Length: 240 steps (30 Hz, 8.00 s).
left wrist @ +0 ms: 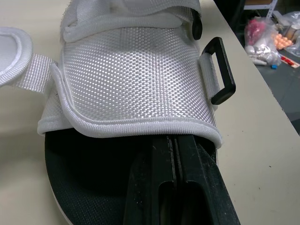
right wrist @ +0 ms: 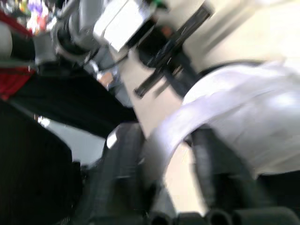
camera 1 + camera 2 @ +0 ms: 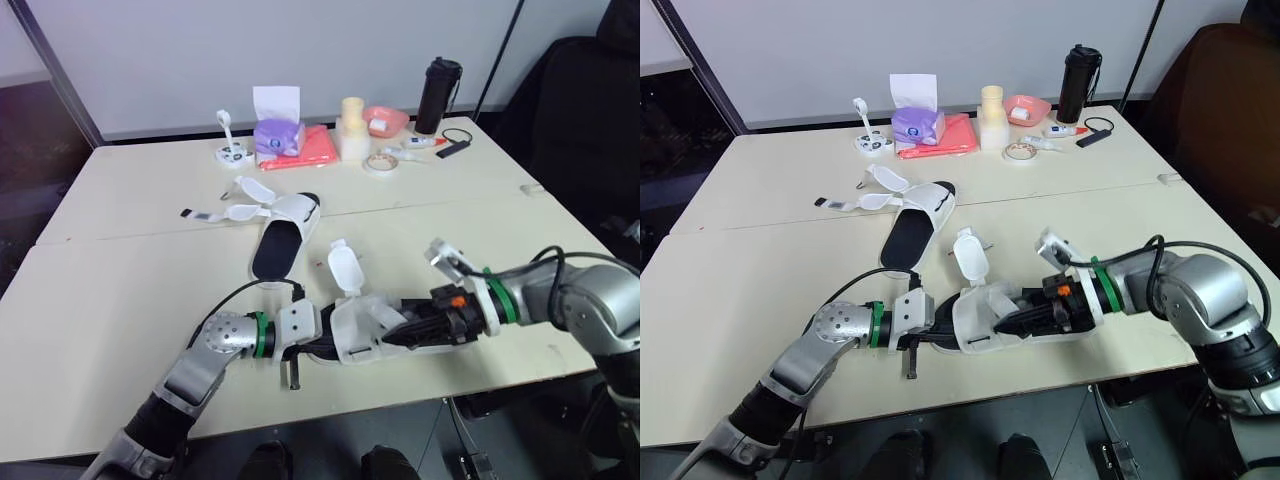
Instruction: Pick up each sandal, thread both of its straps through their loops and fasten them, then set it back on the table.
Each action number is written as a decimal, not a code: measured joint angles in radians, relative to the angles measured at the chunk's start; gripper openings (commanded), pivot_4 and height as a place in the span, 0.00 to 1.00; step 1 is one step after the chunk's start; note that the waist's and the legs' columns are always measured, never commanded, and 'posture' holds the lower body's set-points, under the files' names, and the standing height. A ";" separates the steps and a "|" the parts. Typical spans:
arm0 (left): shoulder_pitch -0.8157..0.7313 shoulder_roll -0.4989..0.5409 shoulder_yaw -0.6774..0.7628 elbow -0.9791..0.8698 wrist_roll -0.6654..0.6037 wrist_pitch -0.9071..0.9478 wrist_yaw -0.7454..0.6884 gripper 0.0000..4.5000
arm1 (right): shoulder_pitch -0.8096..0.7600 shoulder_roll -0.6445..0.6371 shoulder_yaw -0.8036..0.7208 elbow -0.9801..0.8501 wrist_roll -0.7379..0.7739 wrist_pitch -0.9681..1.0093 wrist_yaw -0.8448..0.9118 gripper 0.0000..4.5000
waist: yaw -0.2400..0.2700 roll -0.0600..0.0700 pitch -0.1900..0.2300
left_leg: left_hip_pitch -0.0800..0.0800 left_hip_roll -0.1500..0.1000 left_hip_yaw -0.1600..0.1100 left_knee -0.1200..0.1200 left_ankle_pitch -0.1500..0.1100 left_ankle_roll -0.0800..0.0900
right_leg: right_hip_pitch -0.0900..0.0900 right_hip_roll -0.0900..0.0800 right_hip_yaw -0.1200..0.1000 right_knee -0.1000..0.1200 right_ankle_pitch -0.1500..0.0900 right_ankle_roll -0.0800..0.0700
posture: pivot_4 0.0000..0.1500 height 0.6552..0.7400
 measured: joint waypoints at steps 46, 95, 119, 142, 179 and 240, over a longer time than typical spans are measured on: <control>0.010 -0.007 0.008 -0.006 0.000 0.006 0.007 0.00 | -0.044 0.200 -0.055 0.015 -0.055 0.125 -0.255 0.99 | -0.011 0.001 -0.001 | 0.000 0.000 0.000 0.001 -0.001 0.002 | 0.000 0.000 0.000 0.001 0.000 0.000 | 1.00 1.00; 0.034 -0.007 0.008 -0.043 0.000 0.032 0.041 0.00 | -0.159 0.225 0.089 0.140 -0.173 0.073 -0.069 0.01 | -0.011 0.001 -0.001 | -0.001 0.000 0.000 0.000 -0.001 0.002 | -0.001 0.000 0.000 0.000 0.000 0.000 | 1.00 1.00; 0.008 -0.002 -0.005 -0.019 -0.001 0.022 -0.009 0.00 | -0.039 0.313 -0.126 0.078 -0.095 0.072 -0.297 0.01 | -0.017 0.001 0.000 | -0.001 0.000 0.000 -0.001 -0.001 0.002 | -0.002 0.000 0.000 0.001 0.000 0.000 | 1.00 1.00; 0.040 0.002 0.000 -0.052 -0.001 0.030 0.017 0.00 | -0.131 0.299 0.024 0.390 -0.294 -0.171 -0.101 0.39 | -0.018 0.001 0.000 | 0.000 0.000 0.000 -0.001 -0.001 0.002 | -0.001 0.000 0.000 0.001 0.000 0.000 | 1.00 1.00; 0.040 0.000 0.002 -0.051 -0.001 0.029 0.022 0.00 | -0.370 0.407 0.119 0.974 -0.698 -0.613 0.002 0.59 | -0.020 0.001 -0.001 | 0.000 0.000 0.000 -0.001 -0.001 0.001 | -0.001 0.000 0.000 0.001 0.000 0.000 | 1.00 1.00; -0.015 0.018 0.010 0.031 -0.028 -0.009 -0.027 0.00 | 0.325 -0.084 -0.117 -0.056 -0.464 -0.351 -0.056 0.01 | -0.014 0.002 0.000 | 0.000 0.000 0.001 0.000 -0.001 0.002 | 0.000 0.000 0.000 0.001 0.000 0.000 | 1.00 1.00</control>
